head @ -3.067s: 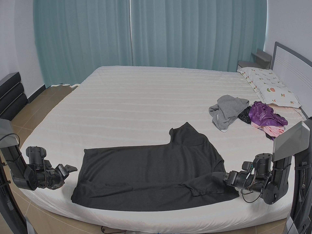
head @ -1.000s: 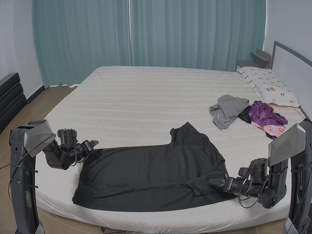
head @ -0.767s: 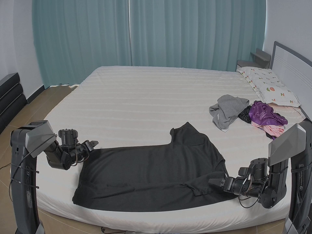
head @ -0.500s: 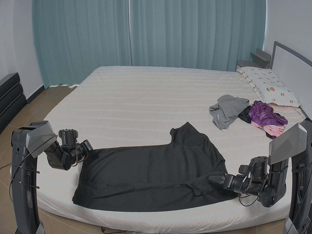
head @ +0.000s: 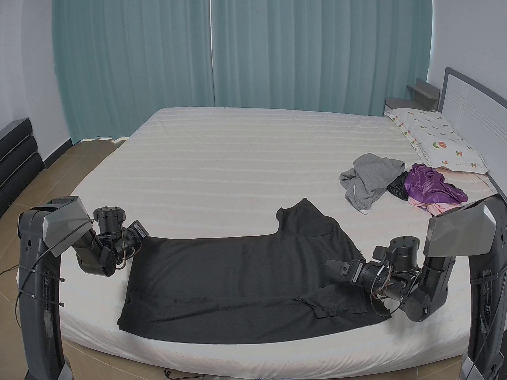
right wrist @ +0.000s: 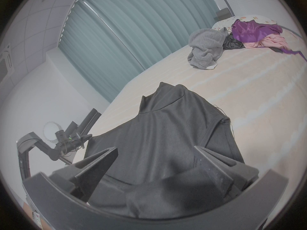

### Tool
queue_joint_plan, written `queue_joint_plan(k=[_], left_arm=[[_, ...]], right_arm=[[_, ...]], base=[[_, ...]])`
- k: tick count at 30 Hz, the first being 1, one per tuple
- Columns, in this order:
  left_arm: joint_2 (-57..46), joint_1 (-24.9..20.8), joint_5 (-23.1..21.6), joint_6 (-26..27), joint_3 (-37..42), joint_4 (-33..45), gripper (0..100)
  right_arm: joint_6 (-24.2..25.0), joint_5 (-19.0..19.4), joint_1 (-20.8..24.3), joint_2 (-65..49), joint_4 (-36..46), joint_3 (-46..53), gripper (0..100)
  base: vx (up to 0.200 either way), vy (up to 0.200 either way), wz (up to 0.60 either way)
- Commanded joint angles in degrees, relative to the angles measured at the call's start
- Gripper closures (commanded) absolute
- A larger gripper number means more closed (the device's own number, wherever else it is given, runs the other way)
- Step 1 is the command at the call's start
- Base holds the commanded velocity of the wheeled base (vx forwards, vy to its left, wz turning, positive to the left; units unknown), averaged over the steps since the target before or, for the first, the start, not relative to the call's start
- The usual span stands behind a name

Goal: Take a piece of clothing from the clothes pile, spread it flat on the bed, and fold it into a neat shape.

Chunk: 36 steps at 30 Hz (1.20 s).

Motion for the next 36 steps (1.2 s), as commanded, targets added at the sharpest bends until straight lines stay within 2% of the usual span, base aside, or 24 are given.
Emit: queue_joint_plan(k=[1, 4, 7, 8, 12, 18, 20, 21, 24, 31, 36], left_arm=[[-0.38, 0.10, 0.07, -2.53, -0.12, -0.59, 100], [-0.12, 0.37, 0.07, -2.53, -0.30, -0.59, 100], [-0.38, 0.63, 0.07, -2.79, -0.12, -0.68, 100], [-0.38, 0.54, 0.07, -2.79, -0.04, -0.68, 100], [0.14, 0.28, 0.51, -2.62, 0.32, -0.68, 100], [0.14, 0.02, 2.27, -2.36, 0.49, -0.94, 100], [0.14, 0.02, 2.27, -2.36, 0.49, -0.94, 100], [0.14, 0.02, 2.27, -2.27, 0.58, -0.86, 100], [0.14, 0.02, 2.27, -2.27, 0.58, -0.86, 100], [0.14, 0.02, 2.27, -2.27, 0.67, -0.86, 100], [0.14, 0.02, 2.27, -2.27, 0.67, -0.77, 100]], right_arm=[[-3.82, -4.47, 0.47, -1.14, 12.55, -14.08, 0], [-6.10, -6.32, 0.47, 0.88, 18.53, -21.64, 0], [-6.28, -6.41, 0.56, 2.29, 22.75, -26.48, 0], [-6.45, -6.58, 0.56, 4.66, 28.55, -33.07, 0], [-8.74, -6.67, 0.21, 8.27, 38.22, -44.58, 0], [-11.38, -6.85, 0.74, 10.99, 48.41, -54.87, 0], [-11.29, -7.28, 0.74, 11.87, 49.91, -56.89, 0], [-11.29, -9.31, 0.47, 13.54, 51.31, -60.23, 0], [-11.38, -11.77, 0.03, 15.56, 52.63, -64.53, 0], [-11.46, -11.68, -1.37, 15.91, 58.43, -68.93, 0], [-11.29, -11.85, -2.51, 17.49, 59.13, -71.83, 0]], base=[[0.000, 0.000, 0.00], [0.000, 0.000, 0.00], [0.000, 0.000, 0.00], [0.000, 0.000, 0.00], [0.000, 0.000, 0.00], [0.000, 0.000, 0.00], [0.000, 0.000, 0.00], [0.000, 0.000, 0.00], [0.000, 0.000, 0.00], [0.000, 0.000, 0.00], [0.000, 0.000, 0.00]])
